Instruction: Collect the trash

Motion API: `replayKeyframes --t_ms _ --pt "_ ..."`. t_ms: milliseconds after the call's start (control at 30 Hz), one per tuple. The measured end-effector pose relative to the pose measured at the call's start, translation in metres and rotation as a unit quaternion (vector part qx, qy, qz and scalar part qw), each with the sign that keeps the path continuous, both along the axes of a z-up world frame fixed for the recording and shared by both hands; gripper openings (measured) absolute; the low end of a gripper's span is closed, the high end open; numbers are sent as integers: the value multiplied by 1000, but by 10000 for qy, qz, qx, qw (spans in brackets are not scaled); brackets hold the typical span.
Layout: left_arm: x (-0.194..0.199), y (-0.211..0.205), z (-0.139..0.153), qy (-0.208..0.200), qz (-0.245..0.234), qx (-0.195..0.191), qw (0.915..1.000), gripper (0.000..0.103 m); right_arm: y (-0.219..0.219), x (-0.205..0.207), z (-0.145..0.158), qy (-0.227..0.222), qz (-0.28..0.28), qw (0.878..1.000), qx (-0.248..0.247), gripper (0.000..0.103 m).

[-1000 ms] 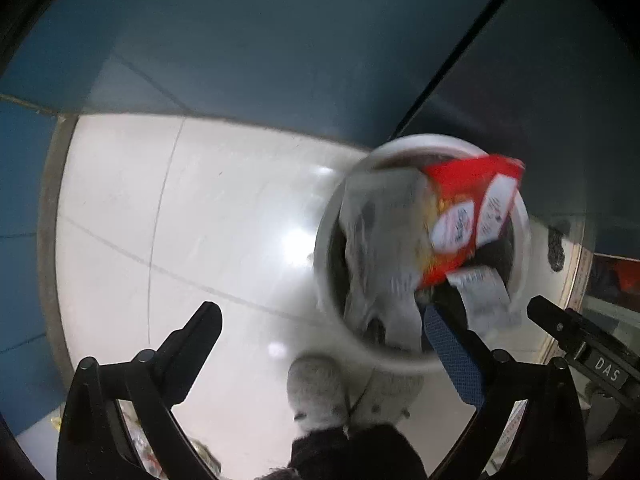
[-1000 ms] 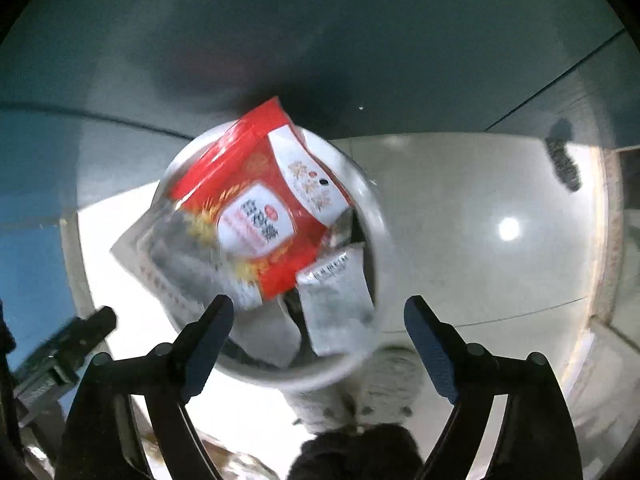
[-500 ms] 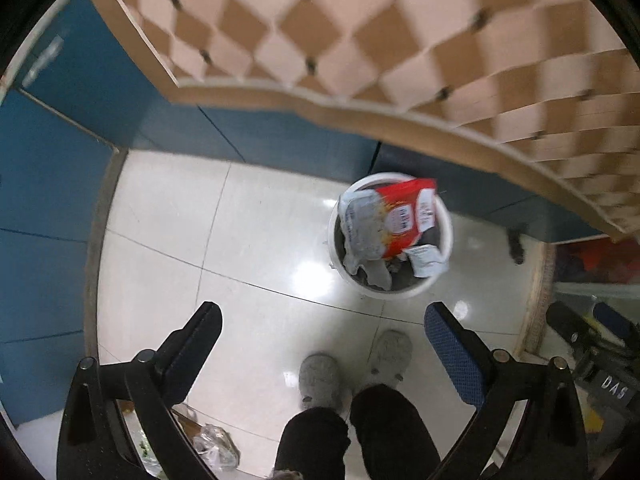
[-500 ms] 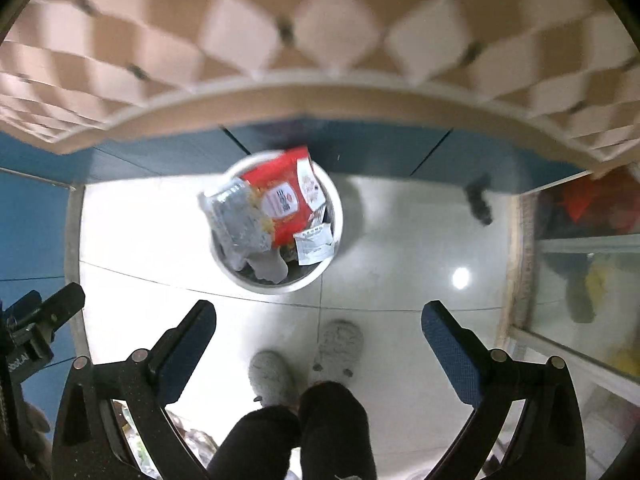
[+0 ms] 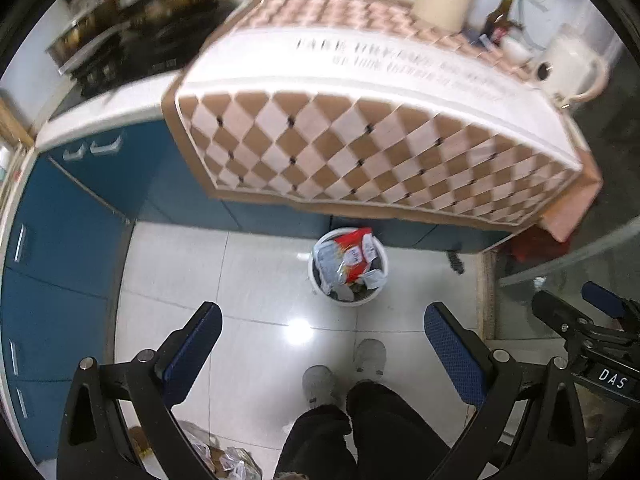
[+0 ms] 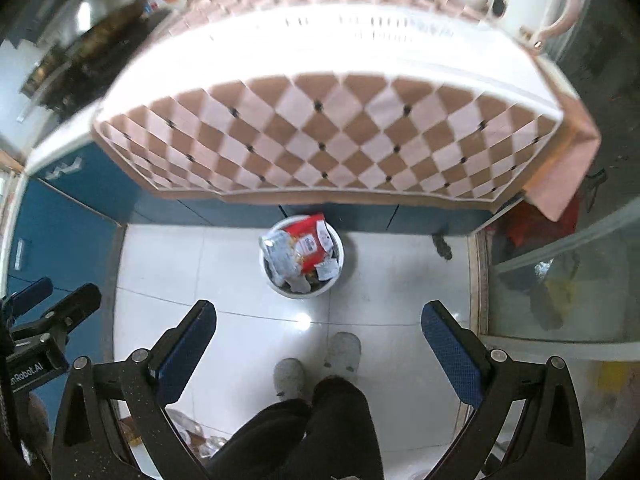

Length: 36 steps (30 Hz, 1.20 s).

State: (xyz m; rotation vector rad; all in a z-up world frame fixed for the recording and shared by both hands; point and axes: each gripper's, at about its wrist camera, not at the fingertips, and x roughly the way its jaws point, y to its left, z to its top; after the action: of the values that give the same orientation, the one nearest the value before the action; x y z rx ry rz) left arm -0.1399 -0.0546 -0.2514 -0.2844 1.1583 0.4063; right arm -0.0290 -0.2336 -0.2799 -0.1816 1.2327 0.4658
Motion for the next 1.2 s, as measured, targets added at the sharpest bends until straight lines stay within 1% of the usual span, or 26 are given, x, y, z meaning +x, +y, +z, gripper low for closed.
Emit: replayKeyframes --t_ms 100,167,300,400,467,567,667,800,900,1200 --pt "-13 -7 38 -247 -151 -67 9996 103 -12 -23 52 -190 -58 9997 152 103" --pt "-17 -10 55 -349 -230 -160 9990 103 -20 -33 75 -281 -90 9993 244 103" --pt "-27 -16 85 -558 -271 -315 9976 103 -38 -48 123 -283 -77 9978 590 103" --pt "-34 -19 105 -755 -229 -581 9952 103 -49 -55 151 -340 -13 9964 779 103" --pt "-38 -21 116 -899 -246 -727 9930 103 -53 -56 163 -314 51 9957 873 103" --pt "-41 -26 130 -1034 -356 -669 9917 103 -58 -60 182 -320 178 9938 1053 103" --pt "-42 -28 136 -1096 -391 -664 9910 103 -60 -62 193 -374 287 9921 1160 103" --pt "-44 -27 138 -1092 -381 -709 9908 103 -59 -63 199 -271 413 9905 1282 103" --pt "-45 -26 138 -1089 -403 -711 9907 103 -59 -61 197 -160 464 9902 1310 103" --pt "-52 -27 140 -1063 -261 -747 9912 103 -51 -57 189 1 624 9899 1271 103"
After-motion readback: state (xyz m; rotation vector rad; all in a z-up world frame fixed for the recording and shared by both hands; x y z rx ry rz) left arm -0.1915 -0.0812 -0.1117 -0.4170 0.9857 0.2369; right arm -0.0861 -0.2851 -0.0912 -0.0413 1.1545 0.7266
